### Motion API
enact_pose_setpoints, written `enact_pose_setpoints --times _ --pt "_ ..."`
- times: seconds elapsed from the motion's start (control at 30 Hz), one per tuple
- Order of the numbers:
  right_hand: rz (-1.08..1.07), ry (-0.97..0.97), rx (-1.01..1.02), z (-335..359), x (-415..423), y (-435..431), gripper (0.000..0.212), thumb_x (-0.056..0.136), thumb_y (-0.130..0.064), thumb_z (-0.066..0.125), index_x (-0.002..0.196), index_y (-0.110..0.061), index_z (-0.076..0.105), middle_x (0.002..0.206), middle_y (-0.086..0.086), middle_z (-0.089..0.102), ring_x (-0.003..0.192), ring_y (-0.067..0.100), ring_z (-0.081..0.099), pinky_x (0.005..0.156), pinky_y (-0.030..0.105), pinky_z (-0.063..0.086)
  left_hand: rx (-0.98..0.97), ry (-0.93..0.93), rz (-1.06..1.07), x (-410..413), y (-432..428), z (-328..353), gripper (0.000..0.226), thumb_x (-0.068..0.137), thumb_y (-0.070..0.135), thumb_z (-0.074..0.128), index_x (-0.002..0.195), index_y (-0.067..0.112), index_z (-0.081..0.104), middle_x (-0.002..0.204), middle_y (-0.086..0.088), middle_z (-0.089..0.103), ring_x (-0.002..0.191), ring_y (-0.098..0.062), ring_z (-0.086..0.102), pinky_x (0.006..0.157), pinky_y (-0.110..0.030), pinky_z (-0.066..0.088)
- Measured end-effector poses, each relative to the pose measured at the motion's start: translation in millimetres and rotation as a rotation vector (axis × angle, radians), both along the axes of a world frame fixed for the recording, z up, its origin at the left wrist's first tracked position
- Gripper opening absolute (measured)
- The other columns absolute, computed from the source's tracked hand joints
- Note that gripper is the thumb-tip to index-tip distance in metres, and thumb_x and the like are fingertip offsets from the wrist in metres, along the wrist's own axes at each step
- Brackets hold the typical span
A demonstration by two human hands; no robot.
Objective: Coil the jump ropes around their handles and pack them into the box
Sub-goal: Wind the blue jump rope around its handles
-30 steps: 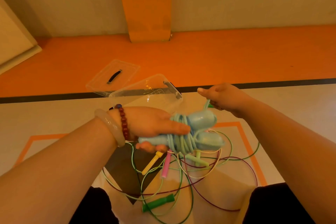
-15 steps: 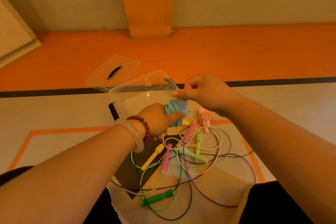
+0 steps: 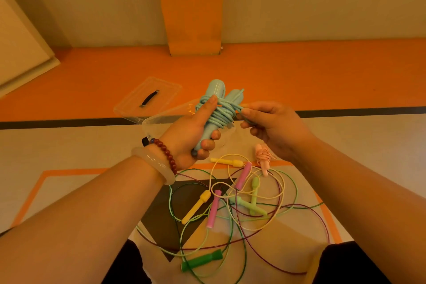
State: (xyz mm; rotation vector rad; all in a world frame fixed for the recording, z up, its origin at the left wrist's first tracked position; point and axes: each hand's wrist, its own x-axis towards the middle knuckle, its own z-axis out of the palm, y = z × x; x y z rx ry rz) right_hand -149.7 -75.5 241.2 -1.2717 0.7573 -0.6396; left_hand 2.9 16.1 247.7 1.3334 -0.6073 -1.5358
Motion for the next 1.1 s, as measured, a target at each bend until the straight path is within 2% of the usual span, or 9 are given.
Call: enact_pose_setpoints --times 0.3,0.47,0.57,0.7,0.8,0.87,0.97,1.03,1.1 --pt "-0.053 -0.321 0.378 -2 7 2 0.016 0.092 0.001 0.051 0.100 0.003 0.064 0.088 0.010 0.066 0.072 0.009 0.062 0.061 0.013 0.051 0.027 0.145 0.066 -11 2 -11 0.063 0.082 0.076 0.034 0.090 0.018 0.059 0.048 0.004 0.042 0.030 -0.003 0.031 0.034 -0.012 0.020" --pt "-0.084 -0.274 0.379 -2 9 5 0.002 0.086 -0.008 0.060 0.087 -0.009 0.058 0.074 0.003 0.061 0.060 0.007 0.055 0.052 0.014 0.048 0.041 0.272 0.015 -11 4 -12 0.071 0.080 0.081 0.027 0.091 0.019 0.060 0.046 0.002 0.041 0.029 -0.006 0.032 0.037 -0.014 0.023" --pt "-0.041 -0.203 0.292 -2 6 7 0.016 0.073 -0.025 0.066 0.081 -0.014 0.057 0.075 -0.001 0.061 0.069 0.010 0.055 0.059 0.022 0.048 0.061 0.311 -0.028 -10 4 -10 0.073 0.080 0.080 0.026 0.089 0.017 0.060 0.044 0.002 0.038 0.031 -0.008 0.032 0.039 -0.015 0.027" --pt "-0.021 -0.352 0.326 1 7 12 0.018 0.073 -0.020 0.064 0.069 -0.013 0.048 0.071 0.002 0.065 0.076 0.017 0.064 0.062 0.033 0.055 0.100 0.324 -0.080 -14 5 -10 0.082 0.079 0.083 0.023 0.080 0.008 0.057 0.045 -0.003 0.039 0.036 -0.014 0.037 0.041 -0.017 0.035" --pt "-0.080 -0.344 0.300 3 9 13 0.020 0.074 -0.013 0.066 0.068 -0.011 0.046 0.069 0.003 0.065 0.072 0.017 0.067 0.066 0.034 0.059 0.131 0.153 0.041 -16 1 -16 0.079 0.082 0.080 0.025 0.084 0.009 0.060 0.062 -0.008 0.054 0.047 -0.021 0.053 0.048 -0.029 0.051" --pt "-0.144 -0.288 0.259 3 11 14 0.022 0.081 -0.007 0.065 0.068 -0.011 0.047 0.068 0.003 0.066 0.070 0.016 0.067 0.067 0.033 0.060 0.086 -0.177 0.178 -17 0 -18 0.066 0.088 0.074 0.032 0.098 0.016 0.063 0.086 -0.010 0.066 0.072 -0.027 0.066 0.068 -0.043 0.058" --pt "-0.224 -0.153 0.166 2 15 17 0.026 0.085 -0.004 0.066 0.068 -0.011 0.048 0.074 0.010 0.062 0.076 0.020 0.065 0.067 0.032 0.060 -0.088 -0.670 0.235 -15 3 -15 0.028 0.098 0.056 0.031 0.102 0.037 0.051 0.100 0.008 0.057 0.086 -0.007 0.057 0.078 -0.031 0.051" --pt "-0.259 -0.067 0.081 4 16 19 0.025 0.084 -0.006 0.069 0.070 -0.009 0.048 0.082 0.018 0.058 0.081 0.024 0.063 0.069 0.033 0.059 -0.158 -0.632 0.184 -19 5 -10 0.024 0.096 0.060 0.031 0.093 0.047 0.051 0.093 0.017 0.058 0.084 -0.003 0.057 0.078 -0.028 0.050" --pt "-0.276 -0.010 0.017 5 15 21 0.024 0.083 -0.008 0.070 0.070 -0.009 0.050 0.083 0.018 0.057 0.082 0.024 0.063 0.071 0.035 0.059 -0.167 -0.507 0.123 -24 5 -13 0.036 0.087 0.069 0.040 0.114 0.048 0.053 0.102 0.007 0.067 0.093 -0.017 0.067 0.087 -0.044 0.053"
